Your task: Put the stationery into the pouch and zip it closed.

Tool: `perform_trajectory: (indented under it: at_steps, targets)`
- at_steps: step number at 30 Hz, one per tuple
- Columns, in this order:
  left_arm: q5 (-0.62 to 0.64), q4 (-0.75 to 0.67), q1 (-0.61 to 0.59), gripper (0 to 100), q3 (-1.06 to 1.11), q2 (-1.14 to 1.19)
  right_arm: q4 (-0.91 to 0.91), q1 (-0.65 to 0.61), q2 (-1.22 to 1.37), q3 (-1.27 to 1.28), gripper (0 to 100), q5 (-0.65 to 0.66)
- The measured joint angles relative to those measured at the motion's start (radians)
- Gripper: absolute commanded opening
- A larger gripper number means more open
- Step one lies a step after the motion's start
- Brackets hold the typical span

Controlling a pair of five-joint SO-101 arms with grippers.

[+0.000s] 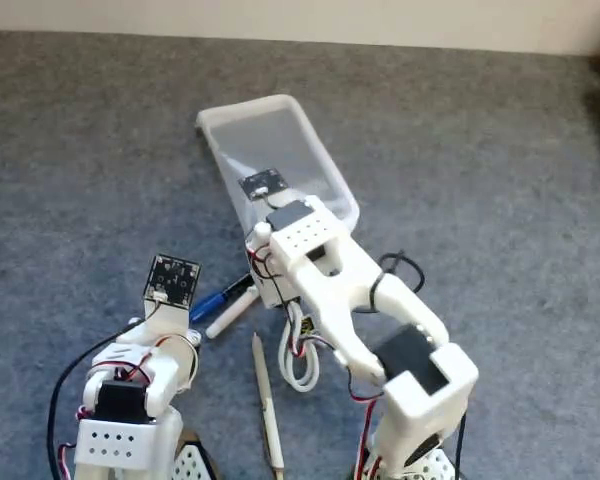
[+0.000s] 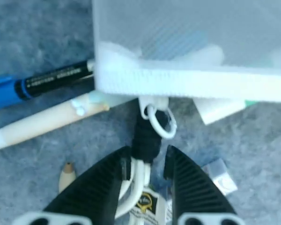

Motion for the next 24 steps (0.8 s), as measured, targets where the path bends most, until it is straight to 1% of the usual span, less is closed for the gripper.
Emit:
perform_trajectory:
  at_steps: [8,10,12,17,20,24]
  targets:
    - [0.0,0.0,0.0,0,0.0,0.0,0.0,0.0,0.1,-0.074,11.7,0.0]
    - [0.0,0.0,0.0,0,0.0,0.0,0.0,0.0,0.115,-0.078,8.0,0.0]
    - [0.0,0.0,0.0,0,0.0,0.0,0.0,0.0,0.124,-0.078,1.0,0.0]
    - [0.0,0.0,0.0,0,0.0,0.0,0.0,0.002,0.124,-0.078,0.5,0.0]
    - [0.0,0.0,0.0,0,0.0,0.0,0.0,0.002,0.074,-0.077,0.5,0.025]
    - [0.0,0.003,0.0,0,0.0,0.0,0.0,0.002,-0.104,-0.003,0.5,0.071]
